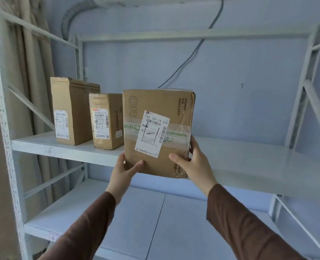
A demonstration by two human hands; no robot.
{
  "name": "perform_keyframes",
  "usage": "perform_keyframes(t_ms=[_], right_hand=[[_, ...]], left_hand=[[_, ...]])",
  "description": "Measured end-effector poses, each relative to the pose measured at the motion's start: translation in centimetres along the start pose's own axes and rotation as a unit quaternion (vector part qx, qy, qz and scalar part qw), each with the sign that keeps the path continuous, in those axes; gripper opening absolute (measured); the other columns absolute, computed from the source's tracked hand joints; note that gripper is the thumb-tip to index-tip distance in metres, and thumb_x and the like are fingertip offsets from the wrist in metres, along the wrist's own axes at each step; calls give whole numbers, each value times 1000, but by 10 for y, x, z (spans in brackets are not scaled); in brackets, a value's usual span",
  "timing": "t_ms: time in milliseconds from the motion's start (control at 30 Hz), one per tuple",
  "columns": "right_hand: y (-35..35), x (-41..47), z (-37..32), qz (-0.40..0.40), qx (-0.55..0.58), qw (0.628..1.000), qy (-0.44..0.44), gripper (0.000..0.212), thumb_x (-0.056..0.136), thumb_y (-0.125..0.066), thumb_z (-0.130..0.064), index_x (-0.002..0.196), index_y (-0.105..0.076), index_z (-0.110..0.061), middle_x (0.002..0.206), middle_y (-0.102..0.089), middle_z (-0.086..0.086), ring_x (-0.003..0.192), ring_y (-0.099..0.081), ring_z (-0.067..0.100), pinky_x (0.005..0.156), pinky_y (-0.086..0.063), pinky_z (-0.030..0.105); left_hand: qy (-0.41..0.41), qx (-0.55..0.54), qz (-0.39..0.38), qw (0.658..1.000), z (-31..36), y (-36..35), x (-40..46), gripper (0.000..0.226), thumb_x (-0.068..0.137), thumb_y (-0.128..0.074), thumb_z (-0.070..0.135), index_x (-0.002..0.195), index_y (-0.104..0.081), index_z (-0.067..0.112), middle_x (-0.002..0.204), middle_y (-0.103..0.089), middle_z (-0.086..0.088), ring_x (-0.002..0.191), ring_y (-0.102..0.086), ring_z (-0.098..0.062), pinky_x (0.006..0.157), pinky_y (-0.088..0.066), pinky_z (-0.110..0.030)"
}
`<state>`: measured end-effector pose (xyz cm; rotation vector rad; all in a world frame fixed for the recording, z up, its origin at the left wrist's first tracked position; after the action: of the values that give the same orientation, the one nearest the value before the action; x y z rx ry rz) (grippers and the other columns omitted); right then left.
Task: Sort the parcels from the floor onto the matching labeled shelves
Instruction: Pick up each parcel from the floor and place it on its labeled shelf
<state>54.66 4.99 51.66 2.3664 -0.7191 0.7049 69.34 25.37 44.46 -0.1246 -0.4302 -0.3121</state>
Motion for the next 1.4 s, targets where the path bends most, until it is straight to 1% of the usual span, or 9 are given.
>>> perform_keyframes(t_ms=[133, 267, 400, 533, 600, 767, 900, 1267, 1400], right_hand=[[-15, -5, 21, -18, -55, 998, -23, 88, 78, -81, -57, 149, -29, -50, 112, -73, -23, 101, -69, 1, 86, -55, 27], [-20, 11, 30, 1, -88, 996, -33, 84, 78, -76, -66, 148, -34, -44, 106, -74, -21, 97, -69, 7, 84, -55, 32], [-21, 31, 42, -3, -86, 995, -58, 69, 82, -71, -68, 139, -43, -41, 109, -73, -21, 102, -70, 13, 88, -54, 34], [-24, 46, 51, 0, -99, 992, -76, 69, 84, -70, -65, 141, -43, -36, 110, -72, -16, 103, -69, 20, 79, -49, 31], [-25, 52, 53, -1, -106, 991, -83, 71, 85, -70, -64, 142, -43, -34, 106, -70, -14, 104, -69, 22, 76, -44, 29], [-24, 60, 59, -10, -114, 989, -91, 71, 84, -70, -66, 141, -44, -31, 112, -72, -11, 105, -68, 22, 77, -43, 28], [-21, 60, 63, -20, -143, 985, -93, 72, 84, -73, -62, 138, -43, -24, 104, -65, -10, 99, -66, 22, 76, -43, 30], [-27, 80, 80, -55, -153, 982, -93, 66, 84, -78, -53, 134, -46, -24, 117, -72, -4, 107, -67, 23, 82, -47, 29], [-27, 90, 86, -65, -152, 980, -110, 71, 85, -78, -53, 140, -45, -23, 124, -71, -1, 113, -65, 24, 93, -50, 33]], left_hand=[[-33, 145, -11, 989, -9, 21, 19, 49, 76, -77, 65, 118, -66, 43, 119, -66, 3, 124, -55, -20, 108, -48, -45], [-48, 164, -21, 985, -3, 20, 36, 30, 85, -78, 51, 111, -69, 38, 115, -71, 5, 115, -63, -15, 102, -52, -43], [-49, 206, -28, 977, 2, 15, 57, 53, 78, -71, 68, 112, -69, 27, 107, -74, 7, 103, -67, -12, 93, -53, -35], [-44, 245, -49, 967, 2, 7, 77, 23, 93, -70, 45, 107, -64, 28, 104, -71, 12, 101, -65, -8, 86, -46, -30], [-44, 264, -60, 962, 1, 5, 86, 21, 94, -70, 45, 102, -60, 28, 103, -69, 13, 100, -64, -10, 83, -45, -30], [-44, 270, -79, 959, -5, 10, 99, 50, 85, -70, 63, 112, -61, 21, 112, -70, 9, 108, -64, -14, 97, -51, -40], [-44, 261, -77, 961, -4, 12, 102, 40, 91, -73, 45, 119, -59, 21, 119, -67, 10, 114, -61, -11, 97, -46, -31], [-34, 304, -112, 945, -8, 3, 132, 41, 91, -73, 44, 123, -62, 19, 116, -71, 4, 107, -66, -19, 97, -53, -41], [-25, 312, -119, 942, -11, -1, 142, 44, 92, -73, 44, 126, -61, 19, 119, -71, 2, 109, -66, -22, 100, -53, -44]])
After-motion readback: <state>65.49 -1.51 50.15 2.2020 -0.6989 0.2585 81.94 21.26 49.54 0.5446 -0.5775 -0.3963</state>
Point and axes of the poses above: each hand's wrist, its own x-axis towards the middle knuckle, its own y-axis out of the back of the hand, z = x × y, the point moved 4 cm from there along x, towards the middle knuckle
